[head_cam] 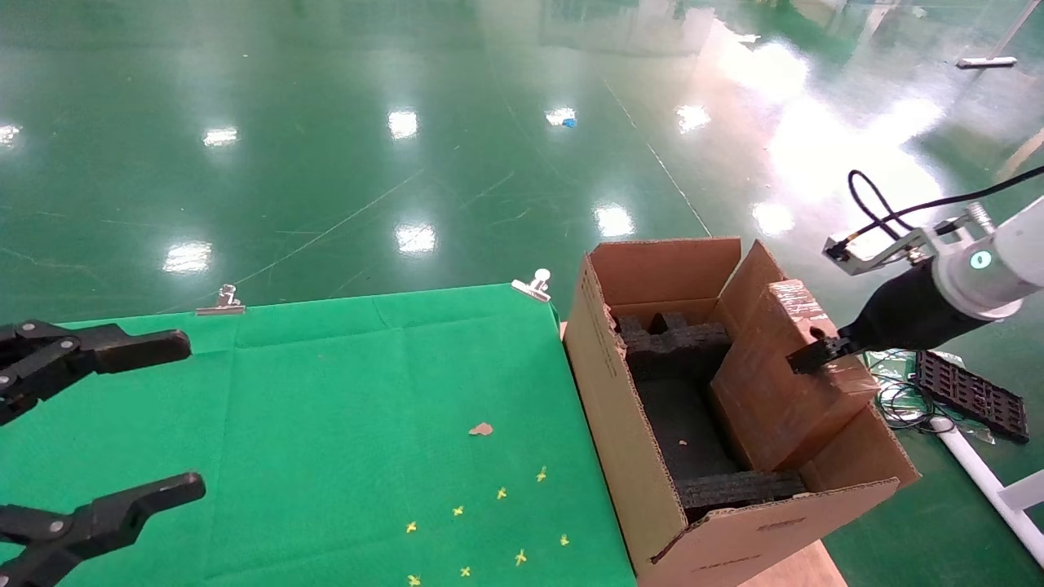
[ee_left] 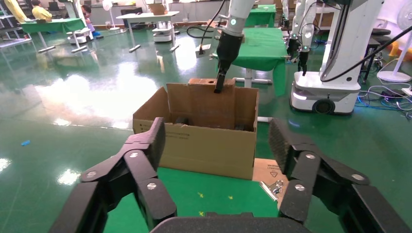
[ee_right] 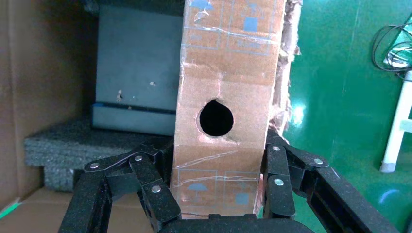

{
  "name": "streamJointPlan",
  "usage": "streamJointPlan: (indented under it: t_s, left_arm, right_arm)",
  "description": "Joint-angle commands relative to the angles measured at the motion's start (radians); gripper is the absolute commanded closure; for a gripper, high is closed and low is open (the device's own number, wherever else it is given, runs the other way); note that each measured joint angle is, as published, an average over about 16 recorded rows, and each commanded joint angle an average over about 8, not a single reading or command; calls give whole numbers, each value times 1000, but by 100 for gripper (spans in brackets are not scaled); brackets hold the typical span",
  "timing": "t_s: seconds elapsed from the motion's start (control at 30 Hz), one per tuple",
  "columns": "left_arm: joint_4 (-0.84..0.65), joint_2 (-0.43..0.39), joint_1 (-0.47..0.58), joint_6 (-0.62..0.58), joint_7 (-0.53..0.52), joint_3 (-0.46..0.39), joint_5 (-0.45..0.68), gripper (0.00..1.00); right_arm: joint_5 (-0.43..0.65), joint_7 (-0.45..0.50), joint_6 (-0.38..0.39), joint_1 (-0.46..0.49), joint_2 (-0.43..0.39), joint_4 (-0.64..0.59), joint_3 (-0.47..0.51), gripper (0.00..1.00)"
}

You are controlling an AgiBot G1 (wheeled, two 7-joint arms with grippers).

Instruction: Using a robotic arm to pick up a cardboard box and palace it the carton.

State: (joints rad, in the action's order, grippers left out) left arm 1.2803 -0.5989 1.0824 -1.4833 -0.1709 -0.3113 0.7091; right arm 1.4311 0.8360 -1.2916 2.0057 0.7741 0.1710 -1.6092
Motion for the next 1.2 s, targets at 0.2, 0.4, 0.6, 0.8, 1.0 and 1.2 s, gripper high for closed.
streamJointPlan:
  t_s: [0.2, 0.4, 0.6, 0.8, 1.0, 1.2]
  left_arm:
    - [0, 0, 0, 0, 0, 0, 0, 0]
    - [0, 0, 0, 0, 0, -1, 0, 0]
    - [0, 0, 0, 0, 0, -1, -1, 0]
    - [0, 0, 0, 0, 0, -1, -1, 0]
    - [0, 0, 0, 1, 1, -1, -1, 0]
    - [0, 1, 0, 1, 1, -1, -1, 0]
  right_arm:
    - [-1, 18, 39, -59, 41, -31, -2, 100]
    - [-16, 12, 78, -122, 65, -50, 6, 100]
    - [-57, -27, 141, -200, 75, -60, 32, 100]
    - [-121, -99, 209, -271, 68, -66, 76, 100]
    - [-152, -147, 234, -316, 70, -87, 95, 72]
    - [-164, -183, 230, -321, 70, -106, 104, 0]
